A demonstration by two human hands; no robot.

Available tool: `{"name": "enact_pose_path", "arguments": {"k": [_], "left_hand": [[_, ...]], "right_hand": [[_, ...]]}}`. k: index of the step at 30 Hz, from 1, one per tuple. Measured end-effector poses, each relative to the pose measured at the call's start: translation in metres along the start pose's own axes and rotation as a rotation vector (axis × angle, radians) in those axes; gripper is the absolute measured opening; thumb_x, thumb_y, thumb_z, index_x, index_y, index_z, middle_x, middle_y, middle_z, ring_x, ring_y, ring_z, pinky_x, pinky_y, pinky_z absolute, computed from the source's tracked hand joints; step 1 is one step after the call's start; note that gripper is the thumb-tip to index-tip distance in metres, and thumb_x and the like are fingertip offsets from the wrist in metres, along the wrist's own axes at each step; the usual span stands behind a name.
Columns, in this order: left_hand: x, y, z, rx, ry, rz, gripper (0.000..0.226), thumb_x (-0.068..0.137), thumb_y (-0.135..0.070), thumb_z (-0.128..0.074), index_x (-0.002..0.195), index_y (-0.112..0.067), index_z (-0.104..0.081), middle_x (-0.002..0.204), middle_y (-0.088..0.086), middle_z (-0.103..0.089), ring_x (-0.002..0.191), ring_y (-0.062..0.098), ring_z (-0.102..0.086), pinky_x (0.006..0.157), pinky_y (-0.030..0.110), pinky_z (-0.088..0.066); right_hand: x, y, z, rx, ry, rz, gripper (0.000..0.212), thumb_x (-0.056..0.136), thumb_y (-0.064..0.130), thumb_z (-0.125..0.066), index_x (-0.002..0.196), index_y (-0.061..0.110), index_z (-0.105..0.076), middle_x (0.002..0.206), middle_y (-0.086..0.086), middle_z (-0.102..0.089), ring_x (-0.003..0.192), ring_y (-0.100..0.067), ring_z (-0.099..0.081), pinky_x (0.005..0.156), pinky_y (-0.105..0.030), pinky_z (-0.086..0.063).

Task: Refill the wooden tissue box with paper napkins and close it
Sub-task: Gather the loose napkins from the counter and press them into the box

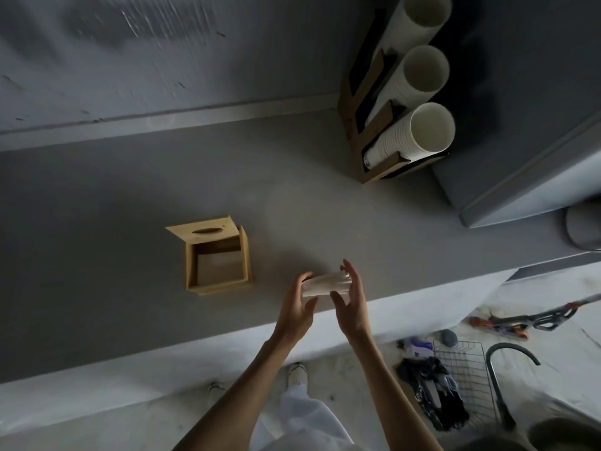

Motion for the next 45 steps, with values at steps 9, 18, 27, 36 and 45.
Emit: {"name": "enact_pose_path", "arguments": {"k": [9,18,27,36,45], "left_hand": [[-0.001,-0.004,-0.003,0.13,-0.018,-0.16,0.056,0.085,0.009,-0.052,0.135,-0.015,-0.043,0.132,0.006,-0.047,0.124,0.01,-0.043,0.108,0.015,-0.031],[-0.002,-0.004,-0.009,0.196,-0.006,-0.179,0.07,0.08,0.017,-0.045,0.143,-0.011,-0.034,0.144,0.01,-0.032,0.134,0.005,-0.029,0.111,0.008,-0.019],[-0.01,0.0,0.001,0.233,-0.135,-0.135,0.029,0.095,-0.005,-0.048,0.124,-0.006,-0.054,0.123,0.009,-0.059,0.114,0.017,-0.055,0.099,0.021,-0.042],[-0.012,0.008,0.01,0.218,-0.203,-0.063,0.022,0.095,-0.009,-0.051,0.115,-0.009,-0.06,0.111,0.006,-0.066,0.102,0.016,-0.062,0.092,0.023,-0.049],[-0.012,0.008,0.014,0.186,-0.248,-0.044,0.021,0.094,-0.01,-0.054,0.113,-0.009,-0.062,0.11,0.006,-0.067,0.102,0.015,-0.062,0.092,0.027,-0.051]], "right_hand": [[-0.012,0.002,0.002,-0.203,-0.023,0.103,0.082,0.081,-0.02,-0.044,0.148,0.026,-0.031,0.14,-0.002,-0.044,0.127,0.001,-0.04,0.103,0.001,-0.024],[-0.02,-0.003,-0.001,-0.374,0.038,0.139,0.09,0.088,-0.01,-0.047,0.151,0.043,-0.011,0.16,0.003,-0.018,0.148,-0.013,-0.017,0.104,-0.02,-0.029],[-0.024,-0.002,0.016,-0.315,-0.161,0.158,0.045,0.097,0.008,-0.048,0.138,0.028,-0.047,0.131,0.003,-0.06,0.115,-0.014,-0.059,0.089,-0.024,-0.047],[-0.016,-0.011,0.023,-0.214,-0.186,0.046,0.019,0.095,0.019,-0.058,0.112,0.021,-0.066,0.104,0.0,-0.075,0.094,-0.017,-0.07,0.073,-0.022,-0.05],[-0.014,-0.013,0.029,-0.231,-0.199,0.053,0.018,0.093,0.019,-0.06,0.109,0.022,-0.069,0.106,0.003,-0.074,0.094,-0.012,-0.069,0.078,-0.025,-0.053]]}}
Point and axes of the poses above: each hand's wrist, its own x-axis towards the middle knuckle, its own z-axis out of the back of the hand, y = z × x, the point moved 5 cm from there along x, towards the middle knuckle
